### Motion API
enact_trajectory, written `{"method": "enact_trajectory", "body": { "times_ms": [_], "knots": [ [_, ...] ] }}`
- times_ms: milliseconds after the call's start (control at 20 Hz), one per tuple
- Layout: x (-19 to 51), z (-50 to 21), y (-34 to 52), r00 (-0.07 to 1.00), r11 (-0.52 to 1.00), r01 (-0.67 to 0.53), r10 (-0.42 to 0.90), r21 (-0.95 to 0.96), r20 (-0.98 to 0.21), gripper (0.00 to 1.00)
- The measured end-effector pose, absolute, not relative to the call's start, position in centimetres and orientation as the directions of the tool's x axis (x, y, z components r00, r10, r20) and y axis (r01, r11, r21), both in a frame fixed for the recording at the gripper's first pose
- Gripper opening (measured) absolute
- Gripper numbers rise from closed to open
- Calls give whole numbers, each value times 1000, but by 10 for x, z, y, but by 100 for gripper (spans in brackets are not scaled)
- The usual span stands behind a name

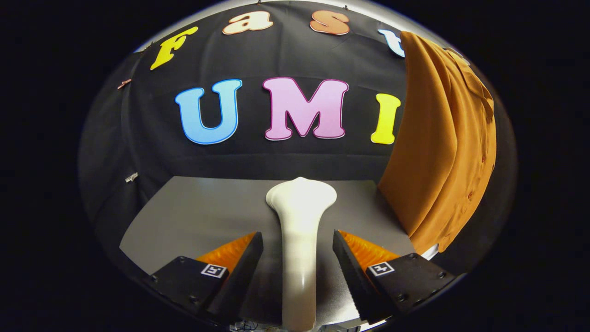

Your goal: Iron the clothes twice with a garment steamer, once on the left side and once on the right side.

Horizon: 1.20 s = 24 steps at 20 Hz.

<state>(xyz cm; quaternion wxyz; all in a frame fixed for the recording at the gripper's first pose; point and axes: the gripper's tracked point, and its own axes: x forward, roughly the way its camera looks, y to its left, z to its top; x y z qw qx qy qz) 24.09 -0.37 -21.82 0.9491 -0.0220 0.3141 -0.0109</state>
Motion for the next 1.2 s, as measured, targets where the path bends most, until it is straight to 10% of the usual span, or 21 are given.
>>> {"method": "enact_trajectory", "body": {
  "times_ms": [200,350,1200],
  "knots": [
    [242,-233,-7,768,999,19,-39,-38,-639,86],
    [243,-248,-13,740,999,30,-52,-44,-671,56],
    [243,-233,2,799,997,-62,17,-55,-601,34]
  ]
}}
